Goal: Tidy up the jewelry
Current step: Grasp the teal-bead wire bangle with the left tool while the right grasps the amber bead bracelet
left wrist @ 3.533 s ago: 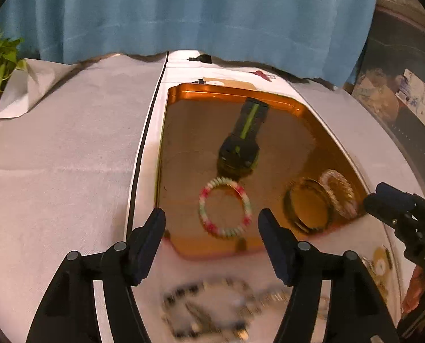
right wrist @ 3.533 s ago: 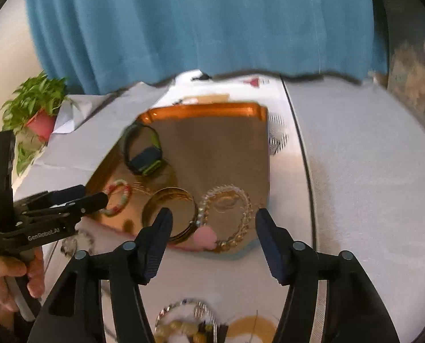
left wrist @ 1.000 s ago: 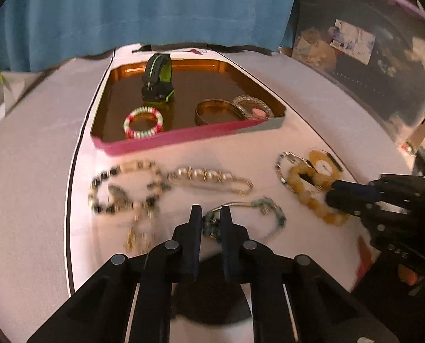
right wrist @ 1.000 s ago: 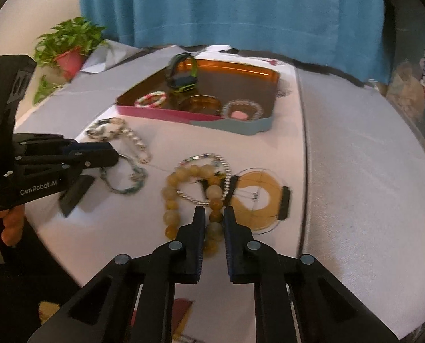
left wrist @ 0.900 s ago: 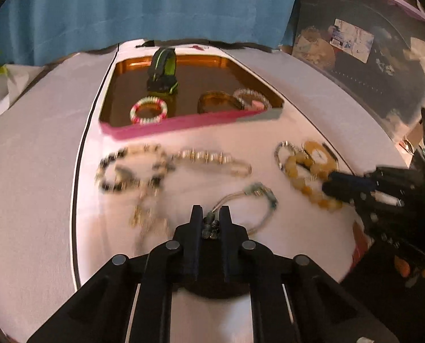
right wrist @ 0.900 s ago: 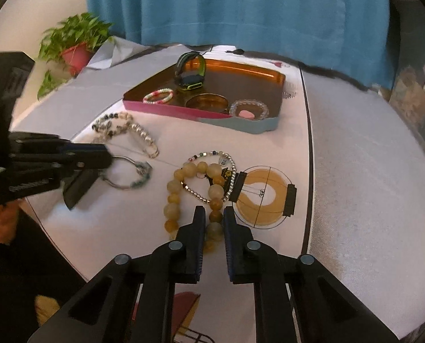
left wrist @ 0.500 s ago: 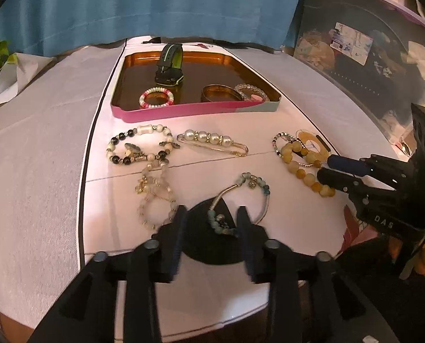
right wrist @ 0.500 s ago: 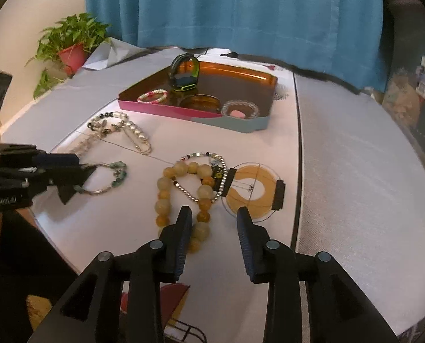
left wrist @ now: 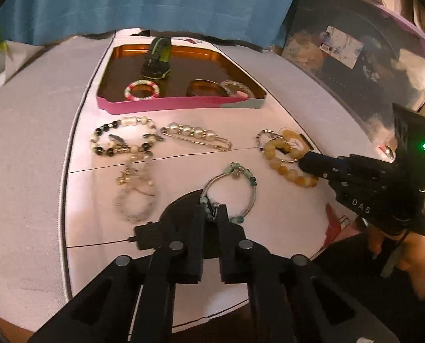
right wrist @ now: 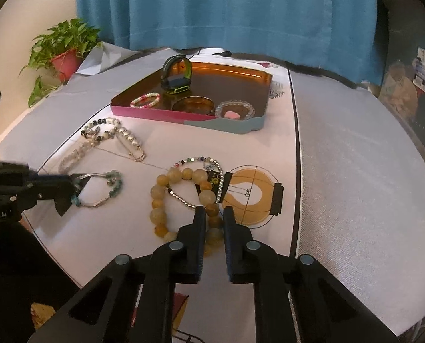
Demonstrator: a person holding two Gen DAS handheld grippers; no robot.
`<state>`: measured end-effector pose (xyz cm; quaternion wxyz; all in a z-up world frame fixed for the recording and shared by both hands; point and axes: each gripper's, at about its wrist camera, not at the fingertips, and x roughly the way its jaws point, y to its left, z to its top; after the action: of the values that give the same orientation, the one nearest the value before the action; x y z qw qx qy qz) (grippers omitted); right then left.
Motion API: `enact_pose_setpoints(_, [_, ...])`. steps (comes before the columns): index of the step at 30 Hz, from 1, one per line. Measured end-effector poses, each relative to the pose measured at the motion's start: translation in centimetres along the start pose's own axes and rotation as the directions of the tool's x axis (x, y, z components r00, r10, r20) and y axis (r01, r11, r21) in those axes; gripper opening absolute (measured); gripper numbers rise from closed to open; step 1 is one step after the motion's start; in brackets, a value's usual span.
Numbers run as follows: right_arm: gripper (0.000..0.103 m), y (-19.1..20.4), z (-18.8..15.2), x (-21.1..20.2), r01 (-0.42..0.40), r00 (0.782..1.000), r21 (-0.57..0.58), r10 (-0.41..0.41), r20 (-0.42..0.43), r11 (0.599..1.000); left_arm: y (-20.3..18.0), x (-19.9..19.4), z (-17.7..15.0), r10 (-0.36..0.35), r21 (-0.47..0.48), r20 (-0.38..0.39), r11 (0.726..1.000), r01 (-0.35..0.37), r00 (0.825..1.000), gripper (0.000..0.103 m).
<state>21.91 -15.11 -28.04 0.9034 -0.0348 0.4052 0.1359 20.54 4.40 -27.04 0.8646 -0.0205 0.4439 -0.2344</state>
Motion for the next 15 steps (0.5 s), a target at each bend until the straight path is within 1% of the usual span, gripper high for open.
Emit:
enact_pose_setpoints(1, [0.013,-0.2,0.0,0.0,-0.017,1.0,0.013,0.017,-0.001,1.0,-0.1,0.0,0.0,0.003,0.01,-0.004,1.0,-0.003,1.0,0.0])
enact_pose_setpoints(2, [0.013,-0.3,0.0,-0.2,-0.039,0.999,0.026,0.039,0.004,0.999,0.0,-0.3,0.0,-0.013,0.001,-0.004,1.0,0.013,1.0,0.0])
enact_pose_setpoints(4, [0.013,-0.3,0.1,-1.5,-0.068,0.997,0.033,0.066,0.05,0.997,0.1,-1.2,-0.2,-0.06,-0.026,0.016,0.998,0.06,0.998,0.0])
enact_pose_setpoints(5, [0.013,-0.3,0.1,-2.0,-0.068,0.996,0.029,0.066,0.068,0.997,0.2,-1.7,-0.4,-0.063,-0.037,0.036,0.997,0.065,0.997,0.0])
enact_pose_setpoints(6, [0.013,-0.3,0.0,-2.5,-0.072,0.994,0.024,0.07,0.086,0.997,0.1,-2.0,-0.4,-0.06,-0.04,0.045,0.997,0.062,0.997,0.0])
enact_pose_setpoints(7, [0.013,-0.3,-0.2,-2.7,-0.077,0.994,0.028,0.075,0.086,0.997,0.0,-2.0,-0.4,-0.054,-0.035,0.044,0.998,0.055,0.998,0.0])
enact_pose_setpoints(10, [0.013,-0.5,-0.7,-2.2,-0.086,0.995,0.047,0.084,0.046,0.995,0.0,-1.3,-0.5,0.022,-0.022,0.022,1.0,-0.021,1.0,0.0])
enact_pose_setpoints(11, [0.013,-0.6,-0.7,-2.1,-0.089,0.995,0.05,0.087,0.038,0.995,0.1,-1.2,-0.5,0.027,-0.022,0.015,0.999,-0.027,1.0,0.0])
enact_pose_setpoints(12, [0.013,-0.6,-0.7,-2.1,-0.093,0.995,0.049,0.091,0.038,0.995,0.2,-1.0,-0.5,0.02,-0.024,0.009,1.0,-0.02,1.0,0.004])
enact_pose_setpoints(14, [0.013,-0.4,-0.8,-2.0,-0.089,0.996,0.036,0.088,0.031,0.995,0.3,-0.8,-0.2,0.024,-0.038,0.008,0.999,-0.024,1.0,0.029])
enact_pose_setpoints(15, [0.015,-0.3,-0.8,-1.7,-0.079,0.997,0.028,0.079,0.02,0.996,0.3,-0.7,-0.2,0.018,-0.036,0.012,0.999,-0.017,1.0,0.049])
